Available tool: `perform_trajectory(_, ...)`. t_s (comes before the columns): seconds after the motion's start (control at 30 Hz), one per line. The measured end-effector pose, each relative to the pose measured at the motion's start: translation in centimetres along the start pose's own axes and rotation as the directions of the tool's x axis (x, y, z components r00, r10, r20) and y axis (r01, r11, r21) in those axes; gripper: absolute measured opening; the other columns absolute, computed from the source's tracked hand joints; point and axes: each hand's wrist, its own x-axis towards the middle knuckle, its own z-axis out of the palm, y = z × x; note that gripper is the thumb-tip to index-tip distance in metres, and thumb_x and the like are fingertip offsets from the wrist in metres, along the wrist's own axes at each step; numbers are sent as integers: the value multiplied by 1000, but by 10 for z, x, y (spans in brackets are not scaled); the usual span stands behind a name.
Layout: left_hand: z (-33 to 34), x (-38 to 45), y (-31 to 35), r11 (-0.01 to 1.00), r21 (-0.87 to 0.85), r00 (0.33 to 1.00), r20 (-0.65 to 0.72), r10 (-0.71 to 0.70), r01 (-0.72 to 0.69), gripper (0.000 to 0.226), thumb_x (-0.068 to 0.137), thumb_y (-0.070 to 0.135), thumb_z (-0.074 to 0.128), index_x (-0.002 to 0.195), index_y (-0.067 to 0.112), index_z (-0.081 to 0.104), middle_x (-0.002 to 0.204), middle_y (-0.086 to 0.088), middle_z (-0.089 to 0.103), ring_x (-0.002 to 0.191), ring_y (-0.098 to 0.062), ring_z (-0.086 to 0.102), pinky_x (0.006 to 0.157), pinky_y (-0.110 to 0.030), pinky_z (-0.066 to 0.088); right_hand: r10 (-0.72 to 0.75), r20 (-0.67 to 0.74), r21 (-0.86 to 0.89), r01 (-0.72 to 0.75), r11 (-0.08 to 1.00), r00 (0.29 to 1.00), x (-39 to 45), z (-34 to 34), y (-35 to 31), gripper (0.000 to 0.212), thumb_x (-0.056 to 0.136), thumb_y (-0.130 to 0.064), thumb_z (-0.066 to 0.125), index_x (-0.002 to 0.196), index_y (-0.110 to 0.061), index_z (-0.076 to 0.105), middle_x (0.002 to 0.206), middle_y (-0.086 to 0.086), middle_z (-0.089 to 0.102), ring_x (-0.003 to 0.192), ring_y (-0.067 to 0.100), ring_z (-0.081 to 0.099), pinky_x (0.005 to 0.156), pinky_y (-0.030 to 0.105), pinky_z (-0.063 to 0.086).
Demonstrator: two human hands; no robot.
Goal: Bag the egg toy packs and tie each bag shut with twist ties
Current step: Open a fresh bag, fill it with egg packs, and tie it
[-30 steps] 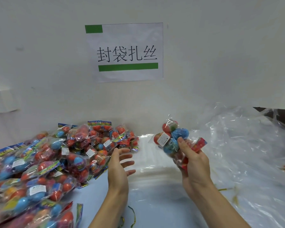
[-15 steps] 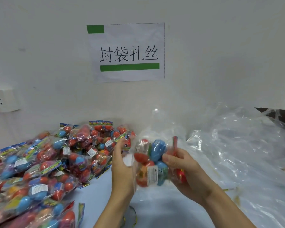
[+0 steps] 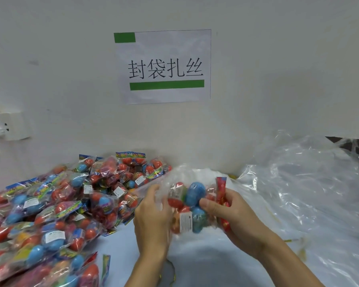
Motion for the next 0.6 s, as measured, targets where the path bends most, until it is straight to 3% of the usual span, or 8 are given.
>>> perform_trajectory(0.1, 1, 1, -1, 999, 54, 999, -51, 10, -8, 20, 98, 26, 52, 114, 31, 62, 88, 6, 64, 77, -19, 60, 71, -44, 57, -116, -252, 59, 135, 989, 961, 5, 1, 4, 49, 67, -23, 90, 108, -5, 70, 106, 18, 75, 101, 36, 72, 92, 53, 56)
perform_trajectory(0.27, 5, -1, 0, 999, 16, 998, 51, -34, 33, 17, 97, 24, 46, 102, 36, 57, 87, 2, 64, 78, -30, 66, 69, -51, 57, -122, -429, 128, 194, 973, 895, 8, 12, 7, 53, 65, -33, 79, 109, -6, 68, 100, 12, 77, 95, 27, 75, 82, 42, 60)
perform_trajectory(0.4, 5, -3, -1, 1000, -30, 998, 62, 2, 0, 12, 101, 29, 50, 102, 39, 57, 88, 7, 65, 83, -27, 65, 65, -52, 58, -182, -343, -216, 111, 970, 921, 0, 22, 13, 34, 76, -16, 88, 103, -21, 67, 85, -4, 76, 77, 8, 73, 60, 16, 54)
perform_trajectory(0.5, 5, -1, -4, 1000, -3, 998, 60, -21, 21, 27, 97, 15, 51, 103, 40, 58, 88, 12, 68, 85, -21, 65, 69, -49, 57, -125, -255, -205, 73, 976, 959, -2, 28, 12, 46, 77, -11, 86, 112, -28, 61, 82, -8, 76, 68, 5, 69, 51, 16, 49)
perform_trajectory(0.6, 7, -1, -5, 1000, 1, 998, 69, -10, 10, 31, 94, 8, 49, 104, 36, 60, 90, 7, 68, 86, -25, 65, 70, -51, 57, -153, -171, -189, 120, 975, 973, -5, 32, 9, 48, 77, -4, 84, 114, -28, 65, 90, -8, 78, 76, 3, 72, 54, 13, 50)
